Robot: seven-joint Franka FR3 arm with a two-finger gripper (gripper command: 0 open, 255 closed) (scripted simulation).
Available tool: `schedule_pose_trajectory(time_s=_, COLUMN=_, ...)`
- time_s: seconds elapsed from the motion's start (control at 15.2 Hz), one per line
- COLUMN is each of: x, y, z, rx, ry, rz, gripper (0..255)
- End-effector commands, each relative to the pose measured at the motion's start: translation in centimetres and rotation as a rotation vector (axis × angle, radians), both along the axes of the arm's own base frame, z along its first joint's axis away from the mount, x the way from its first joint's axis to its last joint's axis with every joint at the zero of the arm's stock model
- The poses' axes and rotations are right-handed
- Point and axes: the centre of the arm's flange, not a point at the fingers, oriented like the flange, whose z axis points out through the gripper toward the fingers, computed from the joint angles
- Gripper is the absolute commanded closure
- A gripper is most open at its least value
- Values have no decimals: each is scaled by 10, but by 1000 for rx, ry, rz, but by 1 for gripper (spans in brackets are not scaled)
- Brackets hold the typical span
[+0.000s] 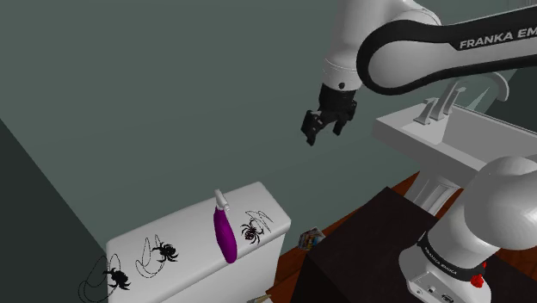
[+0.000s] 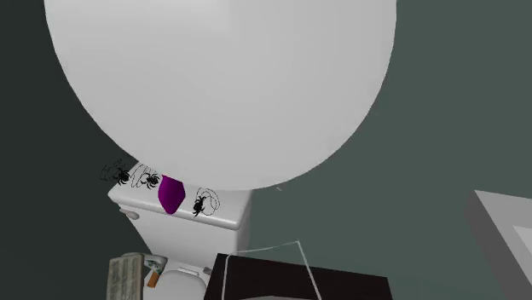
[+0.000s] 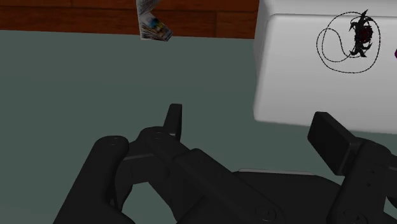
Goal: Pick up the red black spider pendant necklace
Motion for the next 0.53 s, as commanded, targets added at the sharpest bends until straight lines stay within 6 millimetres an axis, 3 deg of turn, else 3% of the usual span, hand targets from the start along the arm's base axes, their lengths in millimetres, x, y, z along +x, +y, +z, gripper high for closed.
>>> schedule_pose_trajectory(time_s=0.0, x=2, y=20, z=-19, rx=-6, ry=10, rz=1, gripper=0)
schedule_pose_trajectory(time_s=0.46, x=13, y=87, z=-85, rx=-27, ry=48, rz=6, gripper=0)
